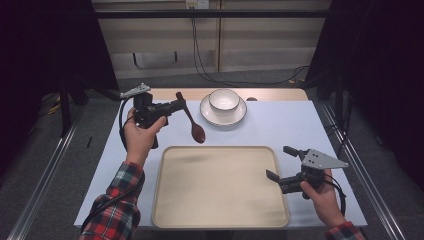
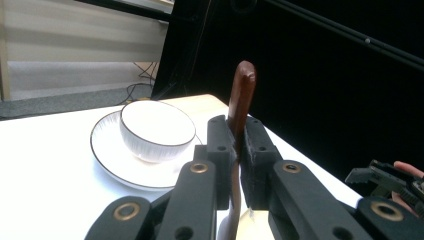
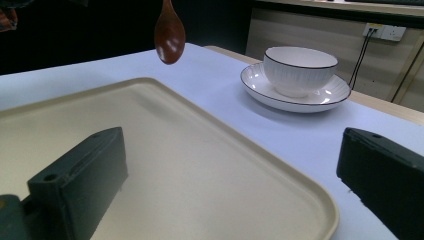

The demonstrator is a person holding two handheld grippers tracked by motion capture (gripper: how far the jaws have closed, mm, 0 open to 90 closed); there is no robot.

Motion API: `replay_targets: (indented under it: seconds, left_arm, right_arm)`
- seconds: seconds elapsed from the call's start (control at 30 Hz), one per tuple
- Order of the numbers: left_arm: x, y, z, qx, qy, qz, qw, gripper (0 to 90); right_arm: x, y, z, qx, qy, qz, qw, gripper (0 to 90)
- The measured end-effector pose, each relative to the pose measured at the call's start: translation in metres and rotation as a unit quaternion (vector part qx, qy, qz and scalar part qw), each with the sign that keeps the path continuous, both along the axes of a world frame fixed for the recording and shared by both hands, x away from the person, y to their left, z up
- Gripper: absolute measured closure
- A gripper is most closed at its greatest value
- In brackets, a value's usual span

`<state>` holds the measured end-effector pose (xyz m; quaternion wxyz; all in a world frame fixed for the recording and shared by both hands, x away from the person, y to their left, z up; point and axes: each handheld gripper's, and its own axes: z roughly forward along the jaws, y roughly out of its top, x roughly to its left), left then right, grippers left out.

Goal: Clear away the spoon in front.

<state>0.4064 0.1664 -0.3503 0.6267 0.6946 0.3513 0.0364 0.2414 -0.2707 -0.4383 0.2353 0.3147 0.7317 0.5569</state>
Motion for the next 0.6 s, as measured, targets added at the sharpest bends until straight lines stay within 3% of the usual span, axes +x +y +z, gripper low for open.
replay_targets:
  seconds: [0.6]
  left_arm:
    - [-0.023, 0.005, -0.009, -0.005, 0.014, -0.026, 0.9996, 84.5]
  right_arm:
    - [0.0, 0.0, 0.0, 0.003, 0.002, -0.003, 1.0, 0.0]
